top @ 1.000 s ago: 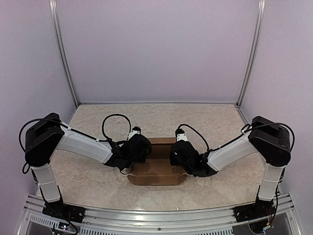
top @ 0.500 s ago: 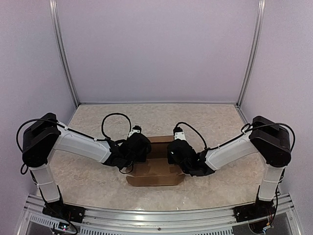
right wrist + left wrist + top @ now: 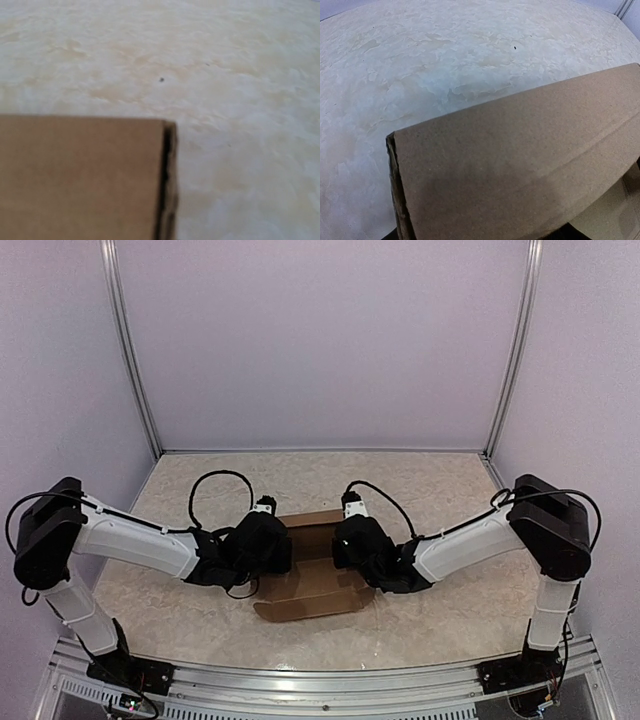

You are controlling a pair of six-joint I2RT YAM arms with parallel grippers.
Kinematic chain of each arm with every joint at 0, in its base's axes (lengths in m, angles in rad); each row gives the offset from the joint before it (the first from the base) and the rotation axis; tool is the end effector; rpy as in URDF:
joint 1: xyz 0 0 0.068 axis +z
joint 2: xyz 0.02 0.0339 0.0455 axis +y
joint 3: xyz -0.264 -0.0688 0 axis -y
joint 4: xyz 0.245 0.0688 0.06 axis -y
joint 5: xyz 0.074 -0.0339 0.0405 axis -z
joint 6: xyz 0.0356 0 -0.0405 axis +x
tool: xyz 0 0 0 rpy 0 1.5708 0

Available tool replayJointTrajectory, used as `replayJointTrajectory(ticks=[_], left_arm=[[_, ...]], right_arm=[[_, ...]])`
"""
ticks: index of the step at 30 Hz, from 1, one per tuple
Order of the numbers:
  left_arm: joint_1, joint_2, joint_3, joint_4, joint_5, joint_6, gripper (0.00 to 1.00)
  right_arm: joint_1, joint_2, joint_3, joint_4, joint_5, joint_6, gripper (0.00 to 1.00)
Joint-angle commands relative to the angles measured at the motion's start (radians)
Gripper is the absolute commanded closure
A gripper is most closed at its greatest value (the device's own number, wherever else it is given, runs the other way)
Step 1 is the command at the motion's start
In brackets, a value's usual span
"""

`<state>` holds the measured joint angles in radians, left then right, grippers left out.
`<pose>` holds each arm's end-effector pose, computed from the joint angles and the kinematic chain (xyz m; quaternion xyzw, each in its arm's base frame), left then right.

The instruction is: Fold the paper box

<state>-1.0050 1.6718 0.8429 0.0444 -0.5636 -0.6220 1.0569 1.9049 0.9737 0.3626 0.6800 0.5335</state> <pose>0.1930 -0.2684 0.1625 0.0643 0.8913 -0.0910 0.4395 0.2095 0.3257 0.1474 -0.0592 0.8401 0.1186 0.5259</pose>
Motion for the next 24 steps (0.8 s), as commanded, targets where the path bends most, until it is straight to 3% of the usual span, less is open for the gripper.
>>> replayJointTrajectory(ticks=[1, 6, 8, 19, 24], left_arm=[[-0.003, -0.082, -0.047, -0.022, 0.044, 0.029, 0.35], [-0.004, -0.18, -0.102, -0.041, 0.088, 0.084, 0.33], [-0.004, -0.227, -0.119, -0.041, 0.106, 0.106, 0.26], [0.031, -0.437, -0.123, -0.181, 0.157, 0.189, 0.26], [0.12, -0.49, -0.125, -0.142, 0.266, 0.23, 0.33]], right_arm=[[-0.02, 0.021, 0.022, 0.057, -0.058, -0.059, 1.0], [-0.042, 0.033, 0.018, 0.079, -0.103, -0.11, 1.0], [-0.049, 0.039, 0.012, 0.101, -0.129, -0.127, 1.0], [-0.093, 0.074, -0.037, 0.252, -0.385, -0.259, 1.0], [-0.099, 0.088, -0.147, 0.509, -0.515, -0.369, 1.0]])
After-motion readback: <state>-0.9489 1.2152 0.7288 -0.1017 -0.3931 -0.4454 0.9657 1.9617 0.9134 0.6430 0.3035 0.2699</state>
